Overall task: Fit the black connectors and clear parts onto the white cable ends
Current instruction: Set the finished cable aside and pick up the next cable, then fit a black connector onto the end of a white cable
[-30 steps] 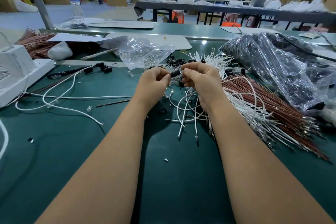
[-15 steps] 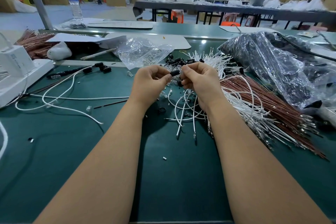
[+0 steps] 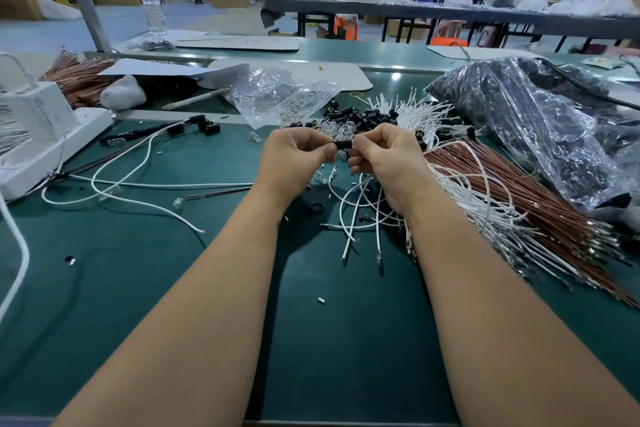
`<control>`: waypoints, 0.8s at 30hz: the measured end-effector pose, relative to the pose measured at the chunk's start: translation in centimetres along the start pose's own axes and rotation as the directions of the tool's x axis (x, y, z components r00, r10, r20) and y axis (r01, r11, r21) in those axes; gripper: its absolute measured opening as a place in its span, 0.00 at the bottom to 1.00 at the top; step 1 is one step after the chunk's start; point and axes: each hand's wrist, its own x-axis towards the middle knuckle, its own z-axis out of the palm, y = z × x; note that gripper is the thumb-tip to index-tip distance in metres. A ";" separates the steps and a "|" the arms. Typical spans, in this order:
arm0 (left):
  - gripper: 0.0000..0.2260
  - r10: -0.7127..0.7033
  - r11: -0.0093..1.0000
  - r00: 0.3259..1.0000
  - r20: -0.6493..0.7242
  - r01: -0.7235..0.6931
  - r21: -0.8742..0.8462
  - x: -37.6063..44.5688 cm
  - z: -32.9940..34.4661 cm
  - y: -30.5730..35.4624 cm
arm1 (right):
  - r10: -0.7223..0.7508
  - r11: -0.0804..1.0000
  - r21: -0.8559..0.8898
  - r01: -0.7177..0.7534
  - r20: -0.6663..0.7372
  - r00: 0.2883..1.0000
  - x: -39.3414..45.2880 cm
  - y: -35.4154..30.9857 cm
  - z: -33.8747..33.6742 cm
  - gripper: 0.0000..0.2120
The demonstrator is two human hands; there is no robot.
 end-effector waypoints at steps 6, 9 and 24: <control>0.02 -0.032 0.999 0.999 0.035 0.031 0.008 -0.2 0.0 0.2 | -0.022 0.999 -0.025 0.023 0.032 0.999 0.2 0.2 -0.1 0.08; 0.03 -0.037 0.999 0.999 0.038 0.037 0.002 -0.2 -0.1 0.3 | -0.039 0.999 -0.034 0.040 0.051 0.998 0.2 0.3 -0.1 0.08; 0.06 -0.048 0.998 0.997 -0.052 0.046 -0.051 0.3 0.1 0.0 | 0.050 0.923 0.380 -0.063 0.046 0.998 0.4 -0.2 0.5 0.12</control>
